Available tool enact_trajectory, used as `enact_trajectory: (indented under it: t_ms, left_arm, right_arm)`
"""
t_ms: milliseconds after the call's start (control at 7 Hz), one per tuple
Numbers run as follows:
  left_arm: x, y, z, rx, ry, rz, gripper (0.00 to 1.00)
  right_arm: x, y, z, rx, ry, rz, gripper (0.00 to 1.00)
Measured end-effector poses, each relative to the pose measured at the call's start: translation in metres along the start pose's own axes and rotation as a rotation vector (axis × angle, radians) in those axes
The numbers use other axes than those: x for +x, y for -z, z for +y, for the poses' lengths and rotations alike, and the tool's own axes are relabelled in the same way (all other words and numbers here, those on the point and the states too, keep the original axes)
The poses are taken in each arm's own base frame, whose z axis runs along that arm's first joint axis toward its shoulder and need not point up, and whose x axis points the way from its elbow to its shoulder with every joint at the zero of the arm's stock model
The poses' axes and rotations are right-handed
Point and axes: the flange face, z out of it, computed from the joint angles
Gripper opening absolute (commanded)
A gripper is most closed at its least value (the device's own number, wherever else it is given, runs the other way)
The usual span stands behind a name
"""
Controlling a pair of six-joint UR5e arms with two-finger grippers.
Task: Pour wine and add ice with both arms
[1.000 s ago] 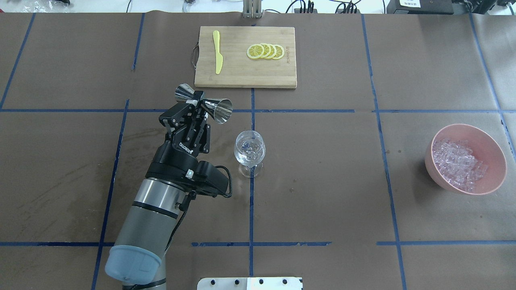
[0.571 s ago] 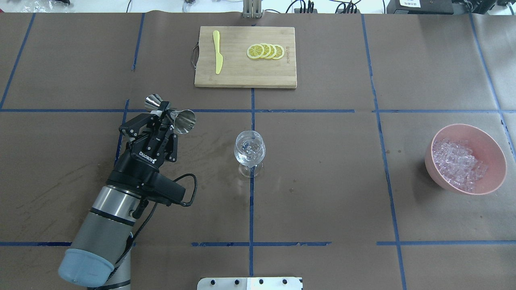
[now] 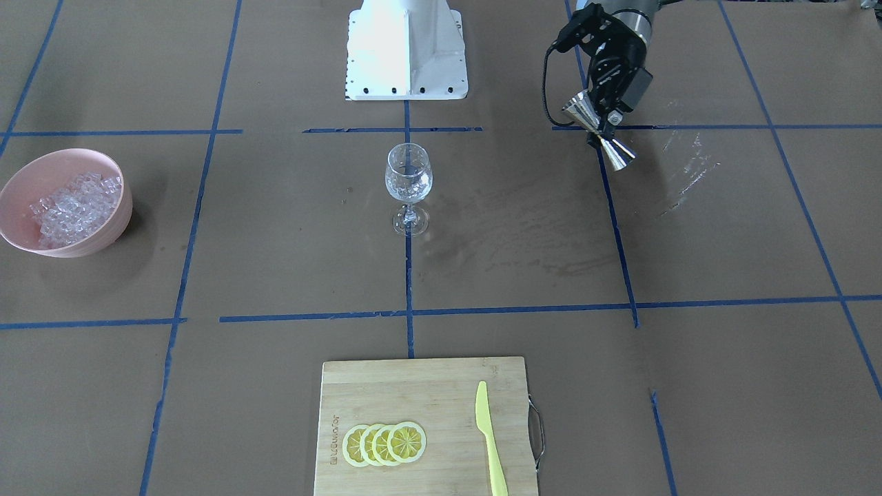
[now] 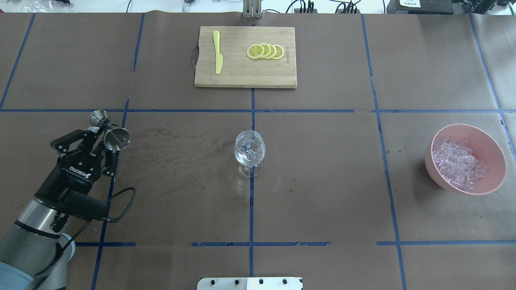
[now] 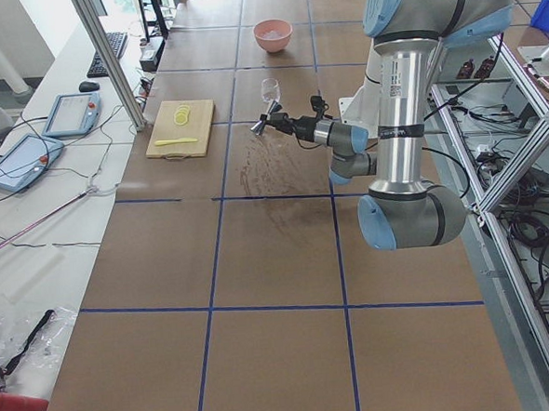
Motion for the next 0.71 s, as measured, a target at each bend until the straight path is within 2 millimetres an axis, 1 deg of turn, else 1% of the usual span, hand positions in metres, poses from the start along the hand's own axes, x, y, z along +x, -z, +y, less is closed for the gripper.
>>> enact_trajectory:
  t_ms: [143, 286, 429, 714]
  left_arm:
    - [-0.011, 0.018, 0.025, 0.029, 0.042, 0.025, 0.0]
    - [-0.018, 0.033, 0.044, 0.056, 0.137, 0.068, 0.0]
    - [-0.021, 0.042, 0.053, 0.068, 0.27, 0.111, 0.0]
    - [-0.012, 0.055, 0.056, 0.057, 0.621, 0.202, 0.0]
  right_arm:
    - [0.0, 0.0, 0.001, 0.0, 0.0, 0.0, 1.0]
    - [0.0, 0.0, 0.001, -0.001, -0.001, -0.001, 1.0]
    - [0.0, 0.0, 0.002, -0.001, -0.001, -0.001, 1.0]
    - [0.0, 0.001, 0.002, 0.0, 0.001, 0.0, 1.0]
